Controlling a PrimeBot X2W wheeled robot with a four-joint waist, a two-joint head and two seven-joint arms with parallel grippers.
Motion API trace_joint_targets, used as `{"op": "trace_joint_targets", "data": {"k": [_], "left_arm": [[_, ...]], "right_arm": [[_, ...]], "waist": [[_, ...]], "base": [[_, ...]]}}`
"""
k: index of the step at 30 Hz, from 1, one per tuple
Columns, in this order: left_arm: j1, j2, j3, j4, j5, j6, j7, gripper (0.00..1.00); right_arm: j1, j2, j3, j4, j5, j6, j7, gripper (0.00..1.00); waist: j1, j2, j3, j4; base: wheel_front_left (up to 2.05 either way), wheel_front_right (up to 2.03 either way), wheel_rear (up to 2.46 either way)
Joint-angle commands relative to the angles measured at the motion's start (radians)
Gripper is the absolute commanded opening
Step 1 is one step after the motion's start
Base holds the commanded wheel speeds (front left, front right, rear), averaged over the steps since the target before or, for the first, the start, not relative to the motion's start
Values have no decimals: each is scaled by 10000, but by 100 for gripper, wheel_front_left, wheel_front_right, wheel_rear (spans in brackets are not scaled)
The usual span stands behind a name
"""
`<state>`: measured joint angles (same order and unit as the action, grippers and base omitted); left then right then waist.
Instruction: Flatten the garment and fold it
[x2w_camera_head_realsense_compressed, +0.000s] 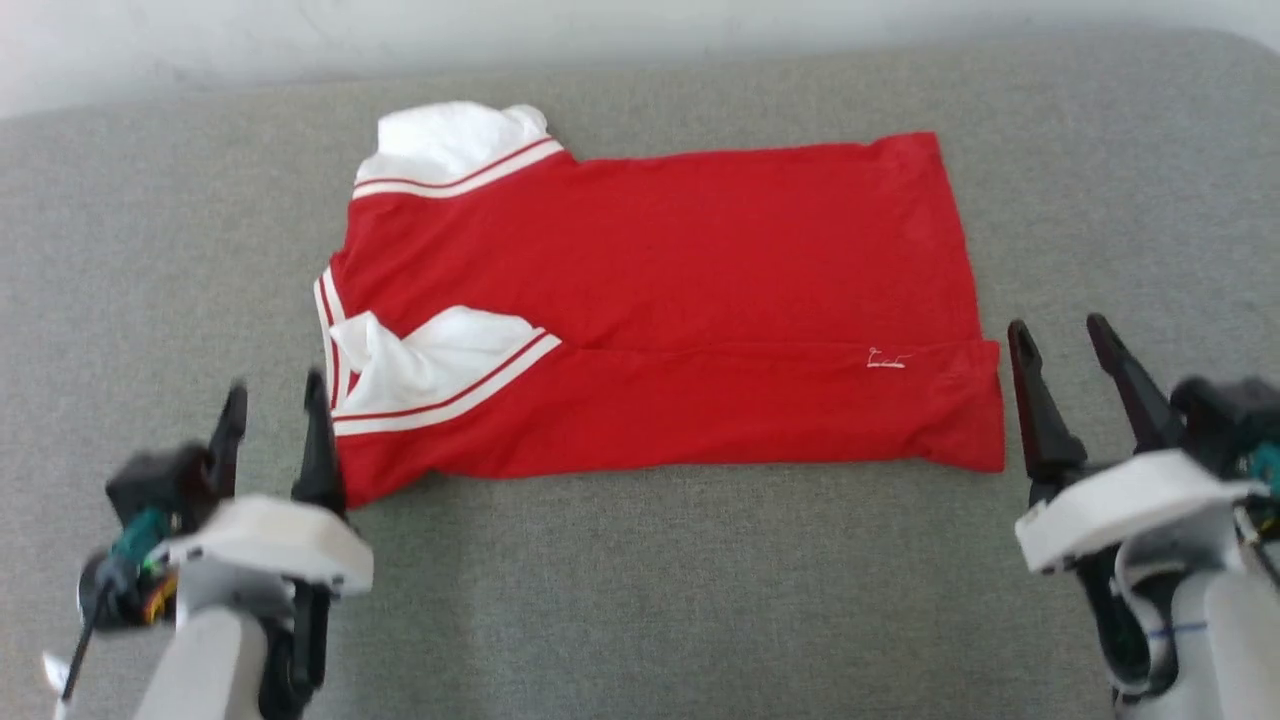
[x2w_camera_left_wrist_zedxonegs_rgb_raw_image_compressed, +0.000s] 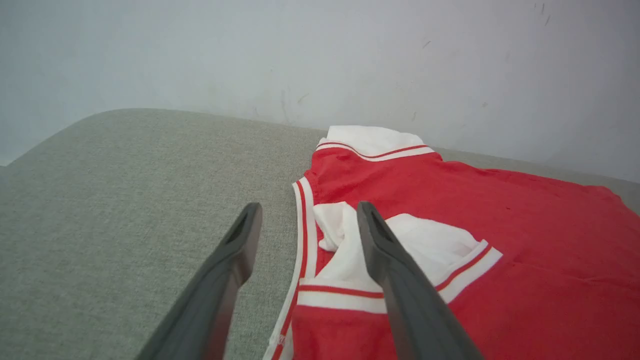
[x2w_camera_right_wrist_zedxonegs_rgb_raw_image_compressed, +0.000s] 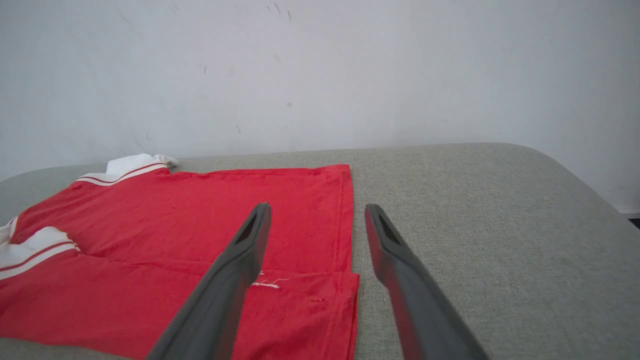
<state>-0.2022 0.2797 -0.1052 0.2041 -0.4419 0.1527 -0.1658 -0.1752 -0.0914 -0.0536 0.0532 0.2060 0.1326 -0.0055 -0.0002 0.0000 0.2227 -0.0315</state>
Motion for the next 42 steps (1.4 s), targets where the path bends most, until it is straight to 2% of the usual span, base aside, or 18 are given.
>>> {"op": "trace_joint_targets", "data": {"k": [1, 9, 18, 22, 25, 26, 27, 28, 33, 36, 42], "left_arm": [[190, -5, 68, -63, -66, 98, 26, 100], [1457, -85, 292, -901, -517, 939, 1540, 100], [1246, 89, 458, -754, -695, 2061, 3614, 100], [1029, 283, 391, -399, -764, 2351, 4660, 100], [909, 474, 230, -245, -782, 2396, 5394, 100], [885, 526, 161, -241, -782, 2372, 5578, 84], [873, 550, 106, -275, -805, 2333, 5709, 32], [874, 562, 47, -322, -827, 2291, 5818, 0], [938, 537, -82, -615, -943, 2150, 5964, 0], [943, 470, -134, -726, -951, 2115, 5843, 0], [791, 376, -269, -827, -895, 1998, 5530, 0]], "right_arm": [[131, 54, 21, -47, -41, -19, -138, 100], [1063, 366, 271, -73, 178, -19, -1388, 100], [924, 407, 692, 21, 389, -19, -1522, 100], [770, 409, 838, 17, 447, -19, -1520, 100], [715, 409, 930, 64, 476, -19, -1499, 100], [711, 410, 963, 92, 470, -19, -1465, 100], [713, 410, 981, 128, 466, -19, -1408, 100], [716, 410, 989, 167, 450, -19, -1335, 100], [590, 410, 808, 267, 49, -19, -1117, 100], [411, 410, 585, 478, -144, -19, -560, 100], [-292, 411, 107, 1327, -178, -19, 2474, 100]], "waist": [[2, 0, -190, -106], [2, 0, -325, -400], [2, 0, -192, -854], [2, 0, -55, -1023], [2, 0, 28, -1119], [2, 0, 43, -1138], [2, 0, 52, -1150], [2, 0, 56, -1155], [2, 0, 58, -1074], [2, 0, 57, -943], [2, 0, 193, -673]], "base": [[0, 0, 0], [0, 0, 0], [0, 0, 0], [0, 0, 0], [0, 0, 0], [0, 0, 0], [0, 0, 0], [0, 0, 0], [0, 0, 0], [0, 0, 0], [0, 0, 0]]}}
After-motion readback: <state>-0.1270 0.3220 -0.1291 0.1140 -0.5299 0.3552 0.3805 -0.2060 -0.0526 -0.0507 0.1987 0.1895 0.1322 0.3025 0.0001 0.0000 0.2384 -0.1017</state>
